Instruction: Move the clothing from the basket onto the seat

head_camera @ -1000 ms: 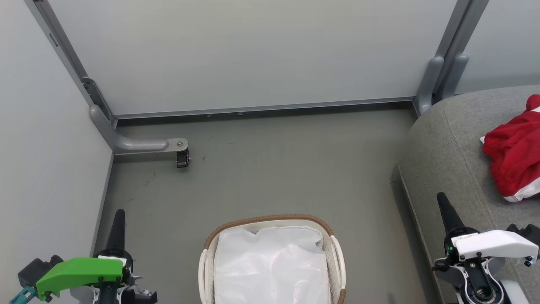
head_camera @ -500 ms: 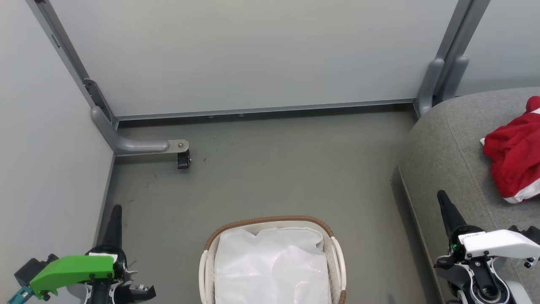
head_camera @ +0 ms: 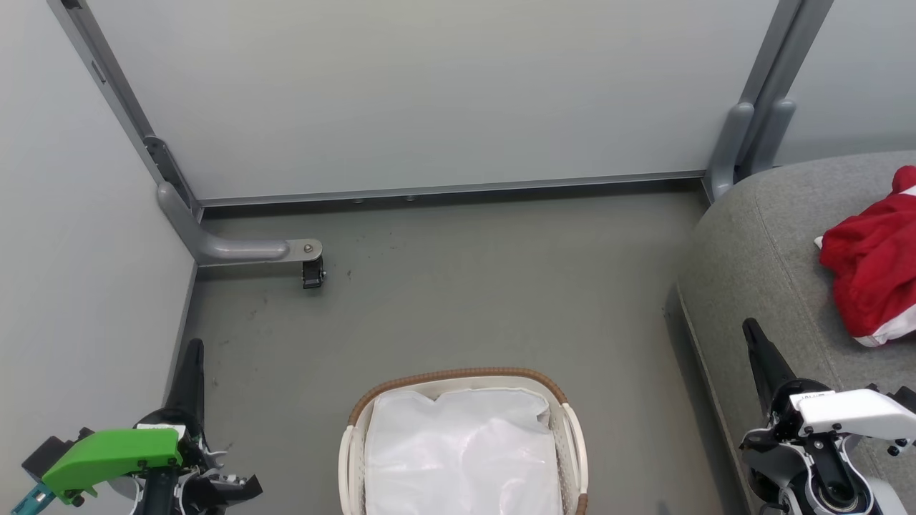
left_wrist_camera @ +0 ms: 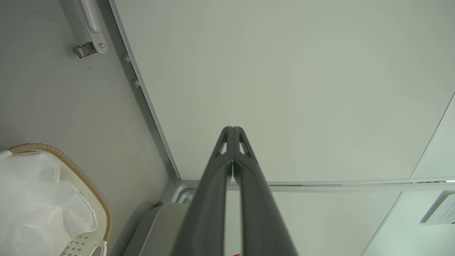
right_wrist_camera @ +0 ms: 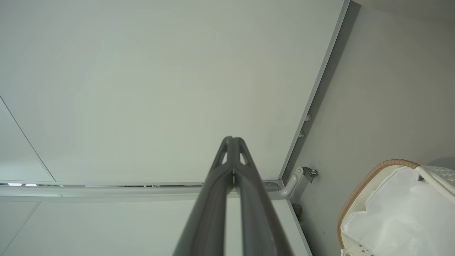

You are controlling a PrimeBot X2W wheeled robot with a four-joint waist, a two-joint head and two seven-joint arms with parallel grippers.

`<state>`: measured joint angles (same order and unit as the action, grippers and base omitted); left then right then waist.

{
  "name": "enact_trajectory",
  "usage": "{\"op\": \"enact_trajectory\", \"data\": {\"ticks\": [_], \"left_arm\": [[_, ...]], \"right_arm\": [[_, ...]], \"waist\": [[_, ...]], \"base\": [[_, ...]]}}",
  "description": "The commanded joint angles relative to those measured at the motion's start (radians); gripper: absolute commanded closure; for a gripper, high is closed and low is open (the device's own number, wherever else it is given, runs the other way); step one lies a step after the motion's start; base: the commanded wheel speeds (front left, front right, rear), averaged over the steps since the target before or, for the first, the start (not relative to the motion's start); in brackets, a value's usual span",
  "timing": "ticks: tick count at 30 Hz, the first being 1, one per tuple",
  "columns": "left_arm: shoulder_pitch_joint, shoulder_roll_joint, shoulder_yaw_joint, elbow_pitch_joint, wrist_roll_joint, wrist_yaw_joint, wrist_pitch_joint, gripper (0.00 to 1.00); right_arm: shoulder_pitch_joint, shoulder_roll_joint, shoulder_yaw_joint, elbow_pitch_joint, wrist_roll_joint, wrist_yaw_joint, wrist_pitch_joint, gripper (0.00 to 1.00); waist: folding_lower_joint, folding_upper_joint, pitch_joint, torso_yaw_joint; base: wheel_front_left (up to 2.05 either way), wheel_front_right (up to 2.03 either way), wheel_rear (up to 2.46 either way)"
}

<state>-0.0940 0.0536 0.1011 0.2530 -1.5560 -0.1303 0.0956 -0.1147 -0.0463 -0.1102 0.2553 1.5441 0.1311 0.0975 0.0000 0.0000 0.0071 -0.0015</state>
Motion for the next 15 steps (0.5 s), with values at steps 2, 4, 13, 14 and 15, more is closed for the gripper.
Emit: {"op": "enact_trajectory", "data": {"ticks": [2,4,13,14,15], "left_arm": [[-0.021,0.0,0.008,-0.007,-0.024,-0.001,0.008,1.0],[-0.021,-0.001,0.01,-0.008,-0.036,-0.001,0.012,1.0],[-0.02,-0.001,0.013,-0.01,-0.059,-0.001,0.019,1.0],[-0.02,-0.001,0.013,-0.01,-0.059,-0.001,0.02,1.0],[-0.02,-0.001,0.013,-0.01,-0.059,-0.001,0.02,1.0]], "right_arm": [[0.009,-0.006,-0.004,-0.008,0.028,-0.001,0.01,1.0],[0.01,-0.007,-0.005,-0.01,0.042,-0.001,0.012,1.0],[0.012,-0.007,-0.006,-0.014,0.07,-0.001,0.02,1.0],[0.012,-0.007,-0.006,-0.014,0.07,-0.001,0.02,1.0],[0.012,-0.007,-0.006,-0.014,0.07,-0.001,0.02,1.0]], "waist": [[0.0,0.0,-0.001,0.0],[0.0,0.0,-0.002,0.001],[0.0,0.0,-0.004,0.002],[0.0,0.0,-0.004,0.002],[0.0,0.0,-0.004,0.002]], "base": [[0.0,0.0,0.0],[0.0,0.0,0.0],[0.0,0.0,0.0],[0.0,0.0,0.0],[0.0,0.0,0.0]]}}
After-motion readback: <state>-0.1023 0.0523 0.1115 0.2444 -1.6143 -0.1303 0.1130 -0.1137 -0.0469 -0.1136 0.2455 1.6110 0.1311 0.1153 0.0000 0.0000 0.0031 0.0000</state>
